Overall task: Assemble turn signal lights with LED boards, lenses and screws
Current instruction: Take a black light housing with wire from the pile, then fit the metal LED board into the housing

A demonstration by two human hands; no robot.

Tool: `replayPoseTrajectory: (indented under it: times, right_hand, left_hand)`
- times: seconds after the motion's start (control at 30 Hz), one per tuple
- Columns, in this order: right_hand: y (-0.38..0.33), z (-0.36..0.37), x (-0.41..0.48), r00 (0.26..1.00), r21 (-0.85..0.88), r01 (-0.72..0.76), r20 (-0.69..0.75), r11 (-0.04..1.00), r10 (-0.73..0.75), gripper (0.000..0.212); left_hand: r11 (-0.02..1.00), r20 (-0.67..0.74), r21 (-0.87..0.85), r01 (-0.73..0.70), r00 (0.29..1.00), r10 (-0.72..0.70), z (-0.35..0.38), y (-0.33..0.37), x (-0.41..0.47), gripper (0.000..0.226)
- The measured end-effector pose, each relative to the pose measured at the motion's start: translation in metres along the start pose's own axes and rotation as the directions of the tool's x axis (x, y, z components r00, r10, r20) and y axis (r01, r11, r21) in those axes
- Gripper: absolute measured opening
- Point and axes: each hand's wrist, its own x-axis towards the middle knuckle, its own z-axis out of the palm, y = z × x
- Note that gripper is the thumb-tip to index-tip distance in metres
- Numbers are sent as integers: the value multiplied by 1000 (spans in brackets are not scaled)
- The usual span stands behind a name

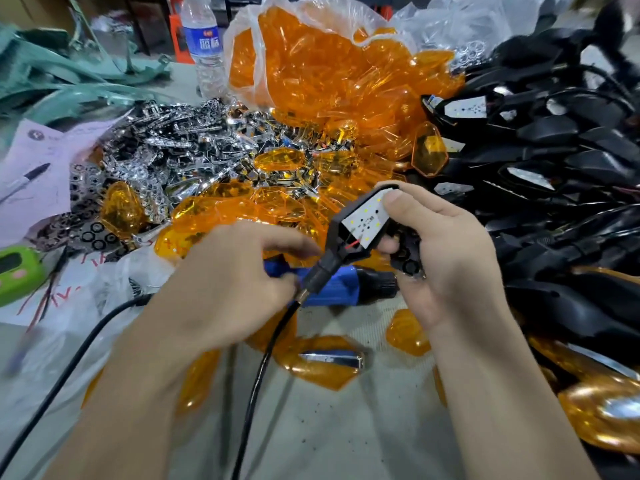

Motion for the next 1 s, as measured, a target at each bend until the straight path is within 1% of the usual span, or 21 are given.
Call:
replayPoseTrajectory:
  times: [0.03, 0.07, 0.1, 0.13, 0.17, 0.23, 0.37, 0.4, 0.47, 0.5, 0.53, 0.57, 0.6, 0.63, 0.67, 0.7, 0.73, 0.77, 0.8, 0.9, 1.0]
  right_hand:
    - [0, -1, 0, 1000, 33, -1, 23, 999, 0, 14]
    - [-1, -3, -1, 999, 79, -8, 47, 997, 5, 15]
    - [-2, -4, -1, 998, 136, -22, 64, 990, 13, 16]
    - [-3, -5, -2, 997, 192, -39, 74, 981, 25, 18]
    - [-3, -6, -2, 996, 233, -57, 76, 971, 40, 21]
    - [-3, -7, -2, 994, 248, -89, 89, 965, 69, 20]
    - [-2, -5, -2, 991, 179, -88, 117, 980, 67, 16]
    - [-3, -4, -2, 991, 165, -91, 111, 982, 74, 17]
    - [-3, -4, -1, 993, 108, -97, 80, 989, 88, 31]
    - [-3, -3, -1, 994, 60, -96, 58, 994, 93, 31]
    - [-3, -3, -1, 995, 6, -93, 41, 996, 92, 24]
    - [-3, -2, -2, 996, -46, -87, 30, 995, 88, 14]
    - [-3, -1, -3, 996, -90, -81, 27, 993, 83, 10]
    - [-4, 0, -5, 997, -121, -71, 33, 990, 75, 11]
    - [-4, 2, -6, 997, -141, -56, 41, 988, 63, 11]
    - [-5, 3, -7, 998, -155, -41, 44, 987, 48, 10]
    - [-5, 4, -7, 999, -170, -24, 40, 985, 31, 10]
    - [-6, 4, -7, 1000, -190, -6, 28, 982, 11, 9]
    - [-6, 5, -7, 1000, -219, 18, 13, 975, -15, 8]
    - [-5, 5, -8, 996, -311, 84, 1, 947, -88, 9]
    - [-5, 6, -8, 993, -367, 105, -17, 924, -119, 10]
  left_hand:
    - [993, 97, 114, -8, 995, -3, 0, 0, 0, 52]
    - [983, 158, 181, -15, 987, -14, 1, 1, 1, 58]
    - [981, 181, 195, 1, 983, -37, 1, 1, 2, 62]
    - [984, 170, 173, 35, 983, -64, 1, 1, 4, 63]
    - [988, 140, 144, 64, 987, -84, 2, -2, 7, 62]
    - [989, 65, 120, 83, 994, -91, 3, -6, 11, 56]
    - [996, -138, 58, 75, 988, -66, 10, -9, 20, 54]
    - [996, -188, 51, 77, 980, -66, 12, -10, 22, 56]
    - [995, -278, 61, 76, 959, -56, 19, -9, 25, 62]
    - [997, -317, 64, 48, 948, -25, 24, -8, 26, 61]
    - [999, -362, 45, 0, 932, 16, 29, -5, 25, 55]
    - [999, -414, -19, -49, 910, 37, 34, -1, 23, 44]
    - [985, -454, -149, -92, 891, 15, 37, 4, 20, 31]
    - [933, -448, -338, -123, 893, -45, 37, 9, 16, 20]
    - [827, -371, -548, -123, 922, -109, 36, 14, 12, 17]
    - [693, -230, -717, -77, 964, -131, 35, 20, 7, 19]
    - [571, -68, -821, 0, 993, -98, 34, 25, 4, 23]
    - [504, 58, -861, 76, 997, -51, 34, 28, 1, 26]
    - [484, 134, -866, 128, 991, -23, 35, 29, 0, 31]
    - [480, 200, -861, 169, 980, 14, 38, 29, 0, 51]
    - [443, 234, -873, 203, 972, 17, 40, 30, 1, 48]
